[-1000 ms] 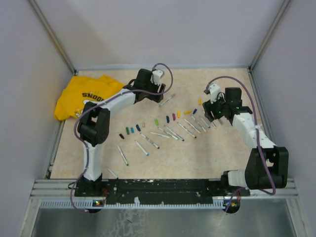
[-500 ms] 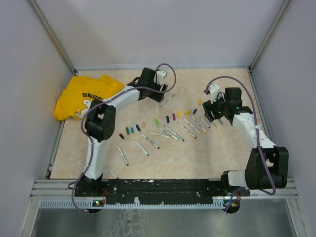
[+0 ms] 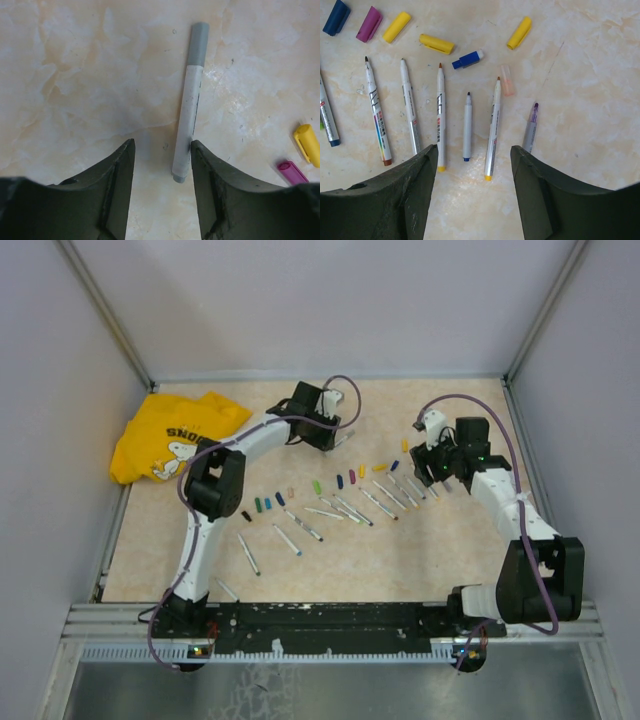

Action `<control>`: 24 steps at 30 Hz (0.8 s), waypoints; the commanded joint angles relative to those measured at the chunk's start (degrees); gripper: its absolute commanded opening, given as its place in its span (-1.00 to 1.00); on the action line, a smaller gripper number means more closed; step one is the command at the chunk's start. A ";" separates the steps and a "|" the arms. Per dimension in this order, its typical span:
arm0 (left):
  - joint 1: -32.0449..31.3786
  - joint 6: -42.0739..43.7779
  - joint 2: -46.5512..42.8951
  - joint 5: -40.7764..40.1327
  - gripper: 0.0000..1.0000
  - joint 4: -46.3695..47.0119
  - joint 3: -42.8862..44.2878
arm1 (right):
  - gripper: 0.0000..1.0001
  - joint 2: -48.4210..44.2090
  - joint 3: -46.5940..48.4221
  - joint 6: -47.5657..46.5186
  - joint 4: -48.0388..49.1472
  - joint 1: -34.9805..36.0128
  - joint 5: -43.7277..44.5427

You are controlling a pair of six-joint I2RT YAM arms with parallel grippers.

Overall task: Open the pen caps
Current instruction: Pick up the pen from the center of the board.

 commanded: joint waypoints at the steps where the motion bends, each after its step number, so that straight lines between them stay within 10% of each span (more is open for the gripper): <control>1: -0.62 -1.75 1.95 1.68 0.02 -1.31 2.81 | 0.21 0.15 0.95 -0.66 0.72 0.47 -0.58; 17: -3.19 -0.75 5.13 -4.56 -0.26 -5.25 5.18 | 0.21 0.24 1.02 -0.65 0.66 0.47 -0.58; 24: -3.18 -0.65 4.62 -6.19 -0.74 -5.44 3.96 | 0.21 0.17 1.21 -0.08 0.40 0.45 -1.41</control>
